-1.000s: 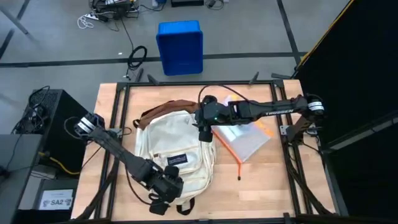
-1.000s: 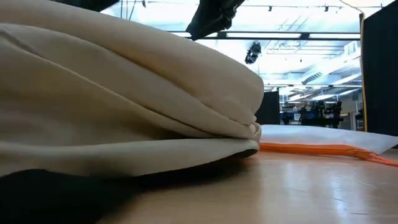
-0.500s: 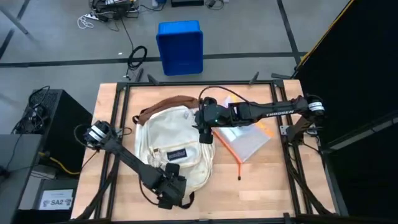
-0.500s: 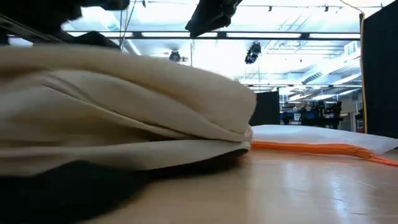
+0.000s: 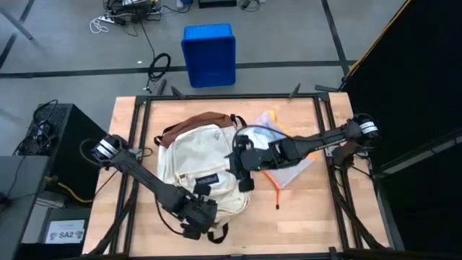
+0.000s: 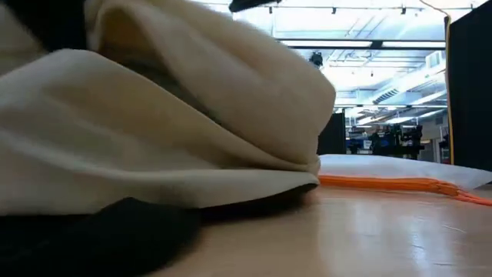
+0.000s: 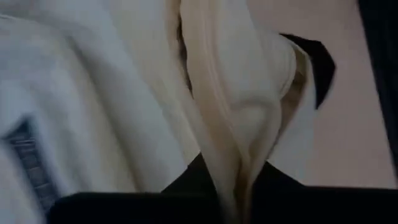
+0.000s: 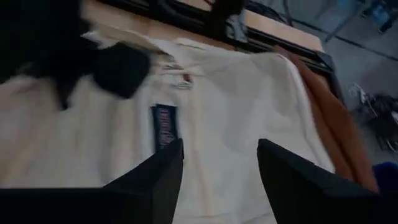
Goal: Unpack backpack
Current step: Remove the pink cellphone from the white backpack
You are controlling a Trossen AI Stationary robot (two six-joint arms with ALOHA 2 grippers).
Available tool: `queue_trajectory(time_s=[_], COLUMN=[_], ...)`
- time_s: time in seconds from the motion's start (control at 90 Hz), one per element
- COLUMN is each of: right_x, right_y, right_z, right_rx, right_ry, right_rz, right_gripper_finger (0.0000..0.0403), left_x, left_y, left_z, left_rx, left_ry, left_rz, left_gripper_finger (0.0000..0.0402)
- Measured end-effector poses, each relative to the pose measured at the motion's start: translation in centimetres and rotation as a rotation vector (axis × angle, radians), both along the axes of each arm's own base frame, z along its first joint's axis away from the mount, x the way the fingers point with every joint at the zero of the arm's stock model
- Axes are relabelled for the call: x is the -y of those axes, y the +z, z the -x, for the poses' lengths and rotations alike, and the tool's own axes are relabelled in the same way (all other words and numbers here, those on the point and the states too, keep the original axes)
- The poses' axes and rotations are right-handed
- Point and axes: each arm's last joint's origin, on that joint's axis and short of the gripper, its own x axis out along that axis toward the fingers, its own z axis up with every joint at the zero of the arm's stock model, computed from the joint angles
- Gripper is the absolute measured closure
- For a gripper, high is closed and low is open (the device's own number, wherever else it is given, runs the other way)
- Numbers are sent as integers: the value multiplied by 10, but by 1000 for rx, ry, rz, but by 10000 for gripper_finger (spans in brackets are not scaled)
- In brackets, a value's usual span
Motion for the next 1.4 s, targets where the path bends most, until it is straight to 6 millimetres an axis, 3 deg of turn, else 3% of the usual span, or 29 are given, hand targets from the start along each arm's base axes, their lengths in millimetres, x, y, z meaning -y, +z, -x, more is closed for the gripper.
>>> queue_trajectory(time_s=[0.278, 0.489, 0.656, 0.811, 1.0, 1.2, 1.4], right_x=[-50, -69, -68, -58, -50, -47, -48], right_y=[1, -1, -21, -57, -85, -89, -88], right_z=[17, 17, 10, 1, -2, -3, -4], right_rx=[13, 50, 40, -6, -64, -67, -57], right_ry=[141, 171, 156, 125, 86, 74, 73], right_rz=[-5, -40, -42, -30, -23, -27, -68], right_gripper_finger=[232, 233, 237, 235, 235, 235, 235], left_x=[-29, -47, -52, -57, -71, -83, -85], left_y=[56, 86, 93, 96, 118, 134, 136], left_z=[24, 41, 47, 52, 69, 85, 88], left_rx=[272, 430, 492, 530, 642, 702, 709], left_ry=[163, 282, 340, 376, 450, 498, 502], left_rz=[-206, -301, -353, -459, -507, -525, -509], left_gripper_finger=[401, 401, 402, 402, 402, 402, 401])
